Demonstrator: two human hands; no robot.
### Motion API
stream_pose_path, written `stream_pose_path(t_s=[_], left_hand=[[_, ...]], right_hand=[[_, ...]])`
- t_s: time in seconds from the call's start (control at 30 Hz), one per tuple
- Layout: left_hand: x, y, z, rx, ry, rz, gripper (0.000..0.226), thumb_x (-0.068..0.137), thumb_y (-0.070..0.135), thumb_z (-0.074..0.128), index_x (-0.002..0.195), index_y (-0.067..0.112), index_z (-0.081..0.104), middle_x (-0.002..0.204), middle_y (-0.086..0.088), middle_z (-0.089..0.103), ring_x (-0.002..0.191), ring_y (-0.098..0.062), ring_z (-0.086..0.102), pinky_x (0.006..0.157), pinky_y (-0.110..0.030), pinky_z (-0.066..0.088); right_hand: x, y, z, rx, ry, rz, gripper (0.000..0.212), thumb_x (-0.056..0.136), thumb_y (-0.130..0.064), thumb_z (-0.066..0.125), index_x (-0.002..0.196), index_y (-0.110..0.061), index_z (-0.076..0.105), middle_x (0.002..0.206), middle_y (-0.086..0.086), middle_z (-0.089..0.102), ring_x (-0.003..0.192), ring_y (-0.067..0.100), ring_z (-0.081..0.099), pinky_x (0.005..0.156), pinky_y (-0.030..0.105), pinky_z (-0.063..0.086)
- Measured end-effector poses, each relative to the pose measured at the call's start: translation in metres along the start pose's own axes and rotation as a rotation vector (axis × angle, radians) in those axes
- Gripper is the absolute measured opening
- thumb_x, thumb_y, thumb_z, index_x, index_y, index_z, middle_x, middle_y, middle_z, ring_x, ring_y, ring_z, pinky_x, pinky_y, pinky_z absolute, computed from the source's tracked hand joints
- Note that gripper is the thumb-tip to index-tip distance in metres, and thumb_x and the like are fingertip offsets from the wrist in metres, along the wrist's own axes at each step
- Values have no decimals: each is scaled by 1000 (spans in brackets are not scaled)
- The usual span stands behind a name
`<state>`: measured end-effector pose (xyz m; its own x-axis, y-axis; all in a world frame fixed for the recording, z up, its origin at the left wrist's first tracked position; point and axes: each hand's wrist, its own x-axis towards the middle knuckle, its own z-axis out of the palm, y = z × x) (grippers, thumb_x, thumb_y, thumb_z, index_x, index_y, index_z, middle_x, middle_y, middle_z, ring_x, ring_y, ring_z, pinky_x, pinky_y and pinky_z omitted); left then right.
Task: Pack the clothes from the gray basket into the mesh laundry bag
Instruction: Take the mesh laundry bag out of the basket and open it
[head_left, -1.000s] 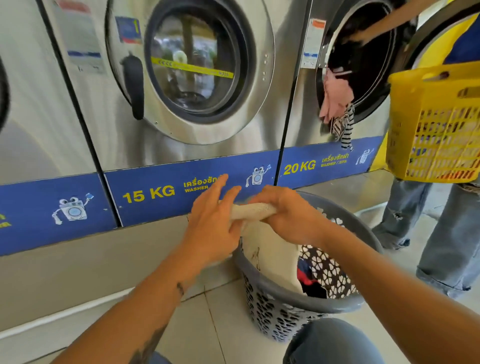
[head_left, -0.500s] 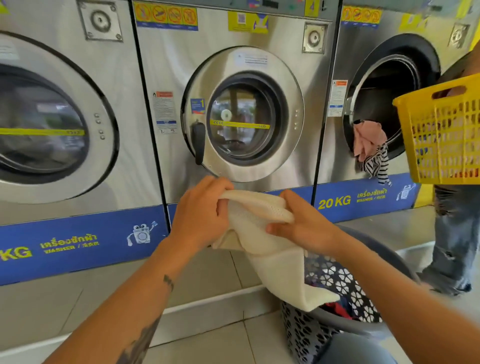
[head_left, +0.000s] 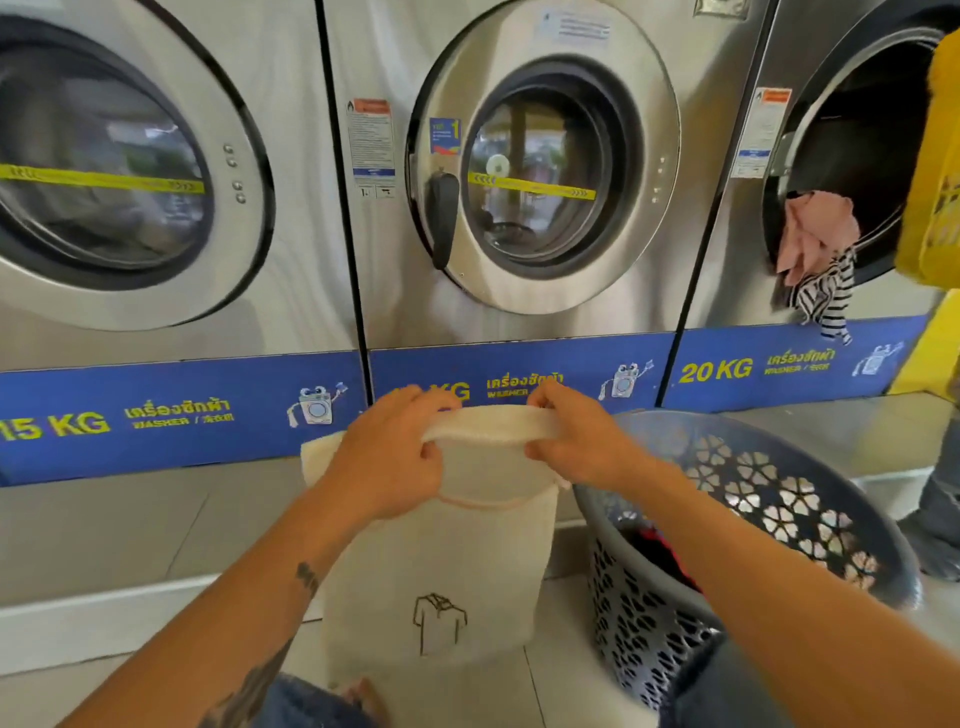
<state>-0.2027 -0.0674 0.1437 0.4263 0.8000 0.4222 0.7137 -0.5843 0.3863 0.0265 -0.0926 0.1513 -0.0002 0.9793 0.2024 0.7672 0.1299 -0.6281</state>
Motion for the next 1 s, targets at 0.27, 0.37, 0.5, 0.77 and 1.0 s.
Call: stream_pose_path(t_s=[0.27, 0.37, 0.5, 0.77, 1.0], left_hand=[[-10, -21, 87, -173, -187, -38, 46, 92, 19, 42, 127, 48, 47, 122, 10, 63, 104, -19, 58, 89, -34, 46], [0, -26, 109, -181, -304, -39, 47, 86, 8, 40, 102, 45, 64, 97, 11, 59, 92, -20, 56, 82, -35, 46], [14, -25, 125, -129, -428, -106, 52, 84, 2, 40, 109, 37, 70, 109, 3, 61, 105, -22, 55, 91, -33, 44], [36, -10, 129, -54, -334, -171, 49, 80, 20, 52, 125, 39, 59, 127, 4, 61, 114, -26, 55, 96, -38, 47], [29, 6, 136, -3, -367, -253, 60, 86, 19, 55, 144, 31, 40, 147, 1, 43, 129, -26, 41, 106, -38, 35]], right_hand=[[13, 70, 49, 45, -1, 144, 43, 82, -7, 75, 106, -14, 40, 89, -3, 49, 70, 14, 48, 48, 17, 40], [15, 91, 64, 99, 67, 193, 38, 82, -6, 74, 96, -18, 41, 86, -5, 48, 70, 15, 46, 51, 15, 40], [25, 110, 75, -2, -3, 144, 27, 84, -10, 73, 103, -20, 58, 117, 2, 55, 104, 21, 54, 72, 16, 37], [25, 125, 68, -147, -48, -33, 53, 84, -3, 61, 135, -18, 58, 147, 8, 42, 135, 27, 43, 111, 28, 33], [23, 168, 2, -190, -116, 256, 45, 87, -3, 60, 129, -19, 65, 136, 6, 60, 123, 24, 55, 101, 29, 40]])
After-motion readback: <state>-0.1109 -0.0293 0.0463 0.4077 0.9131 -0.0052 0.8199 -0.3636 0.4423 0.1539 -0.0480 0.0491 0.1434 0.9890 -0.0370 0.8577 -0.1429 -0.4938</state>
